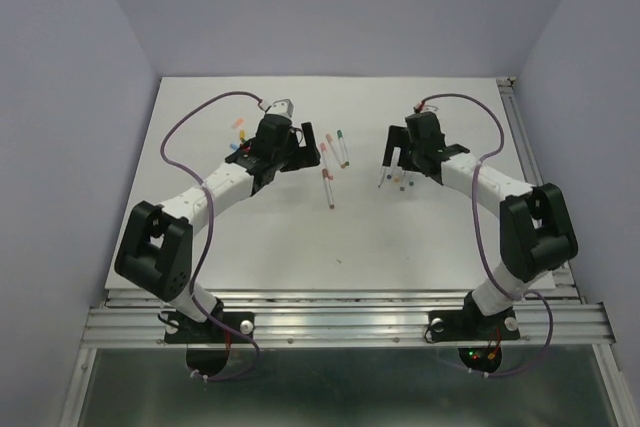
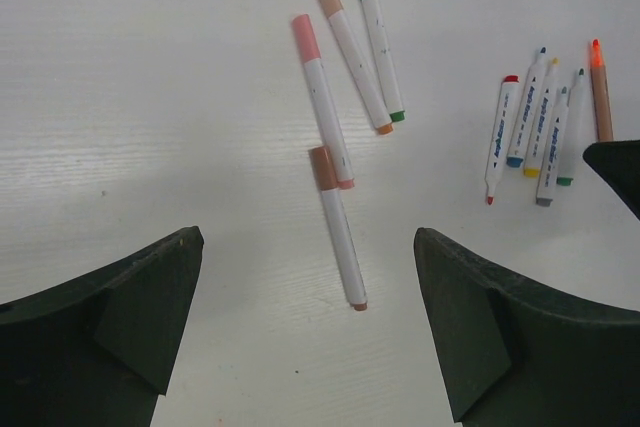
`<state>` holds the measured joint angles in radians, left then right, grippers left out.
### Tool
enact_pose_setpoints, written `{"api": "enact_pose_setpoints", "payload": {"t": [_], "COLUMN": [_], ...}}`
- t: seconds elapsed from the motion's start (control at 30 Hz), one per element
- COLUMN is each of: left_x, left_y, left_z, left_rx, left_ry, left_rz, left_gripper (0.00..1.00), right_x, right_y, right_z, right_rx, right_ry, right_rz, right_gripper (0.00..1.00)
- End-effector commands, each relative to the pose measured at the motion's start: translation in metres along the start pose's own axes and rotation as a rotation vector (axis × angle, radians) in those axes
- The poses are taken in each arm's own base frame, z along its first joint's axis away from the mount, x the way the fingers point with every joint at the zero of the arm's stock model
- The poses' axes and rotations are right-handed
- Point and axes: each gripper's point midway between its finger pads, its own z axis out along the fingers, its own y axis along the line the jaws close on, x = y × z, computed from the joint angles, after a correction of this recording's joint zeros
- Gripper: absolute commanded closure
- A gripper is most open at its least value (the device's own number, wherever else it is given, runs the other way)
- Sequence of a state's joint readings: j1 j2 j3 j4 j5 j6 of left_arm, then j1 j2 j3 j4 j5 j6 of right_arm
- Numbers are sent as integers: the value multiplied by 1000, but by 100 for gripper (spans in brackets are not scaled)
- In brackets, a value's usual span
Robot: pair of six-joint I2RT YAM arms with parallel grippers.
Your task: Open the pen caps
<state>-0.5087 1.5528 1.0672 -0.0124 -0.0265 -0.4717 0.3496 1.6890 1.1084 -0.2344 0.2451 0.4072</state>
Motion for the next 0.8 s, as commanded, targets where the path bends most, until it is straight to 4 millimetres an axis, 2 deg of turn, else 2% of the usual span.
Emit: {"api": "enact_pose_setpoints", "payload": {"t": [0.0,0.13,0.23,0.33,0.5,0.53,0.63,0.73,0.77], "left_x": [-13,-14,-8,-2,-3,-3,-3,-2,-3], "left_y": [3,7,14,22,26,27,29,29,29], "left_z": [-21,-27,-30,-34,-42,-43,-44,-45,-44], "left_rx": [-19,-39,-63,-89,-105,-111,-118,-122,-121], "left_ry": [-57,-72,-73,-78,-98,-103,-103,-102,-104], "left_rz": [-6,-29,-68,-93,-124,-129,-137,-139,-141], "left_gripper": [1,1,1,1,1,1,1,1,1], "right_x": [-7,25,43,51,62,71,74,83,83], "right_y": [61,118,150,169,191,196,205,203,204], "right_z": [-43,-62,-63,-54,-40,-33,-25,-9,-6], "right_rx": [-267,-373,-418,-366,-346,-342,-319,-255,-247], "right_ry": [-85,-77,-57,-63,-53,-38,-42,-25,-31], "right_rz": [-92,-183,-219,-251,-283,-305,-324,-350,-350], "right_gripper": [0,0,0,0,0,0,0,0,4]}}
